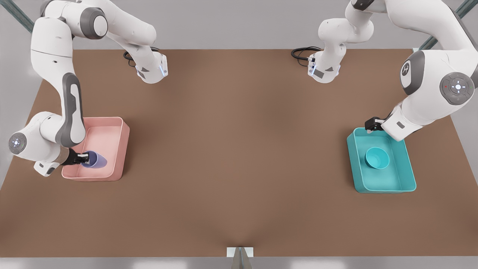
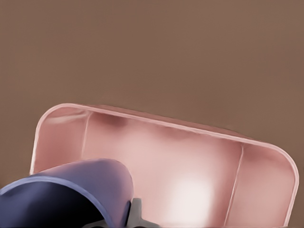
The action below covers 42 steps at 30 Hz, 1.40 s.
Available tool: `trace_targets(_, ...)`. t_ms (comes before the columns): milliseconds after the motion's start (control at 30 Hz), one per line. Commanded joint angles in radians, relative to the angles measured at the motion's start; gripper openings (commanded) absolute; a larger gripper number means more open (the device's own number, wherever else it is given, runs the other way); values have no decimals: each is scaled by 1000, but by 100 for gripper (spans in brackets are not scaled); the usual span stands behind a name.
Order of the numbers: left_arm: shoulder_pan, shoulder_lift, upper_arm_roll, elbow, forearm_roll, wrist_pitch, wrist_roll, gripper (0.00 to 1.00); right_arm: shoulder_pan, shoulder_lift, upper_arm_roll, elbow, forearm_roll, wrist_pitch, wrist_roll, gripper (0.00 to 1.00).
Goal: Put the bowls and cups in different boxes
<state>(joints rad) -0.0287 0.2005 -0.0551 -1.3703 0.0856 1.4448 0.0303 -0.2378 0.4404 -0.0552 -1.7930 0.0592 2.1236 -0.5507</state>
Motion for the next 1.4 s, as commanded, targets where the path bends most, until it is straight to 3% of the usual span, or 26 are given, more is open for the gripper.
trace_targets(0, 0, -1, 0, 0, 0, -6, -16, 100, 0, -11, 0, -42, -6, 141, -229, 21)
trace_targets(167, 3, 0, -3, 0, 0, -4, -16, 100, 2, 1, 2, -74, -6, 176, -227, 21)
trace_targets(233, 1, -1, -5, 0, 0, -6, -16, 100, 2, 1, 2, -75, -6, 174, -227, 100)
trace_targets(733, 1, 2, -20, 0, 2, -15, -27, 100, 6, -31, 12, -60, 8, 105, -219, 100)
trace_targets(867, 1, 2, -20, 0, 3, -14, -27, 100, 70, -46, 83, 213, 25, -404, 119, 100)
trace_targets(967, 0, 0, -22, 0, 2, -14, -27, 100, 186, -46, 112, 334, 28, -568, 460, 100)
trace_targets(1100, 0, 0, -22, 0, 0, -15, -27, 100, 206, -100, 107, 507, -59, -795, 486, 100)
trace_targets(1167, 0, 0, -22, 0, 0, -23, -26, 100, 209, -215, 109, 463, -90, -788, 495, 100)
trace_targets(1233, 0, 0, -22, 0, 2, -24, -26, 100, 210, -336, 110, 284, -96, -692, 500, 100)
trace_targets(1367, 0, 2, -22, 0, 0, -24, -26, 100, 216, -327, 104, 291, -96, -694, 506, 100)
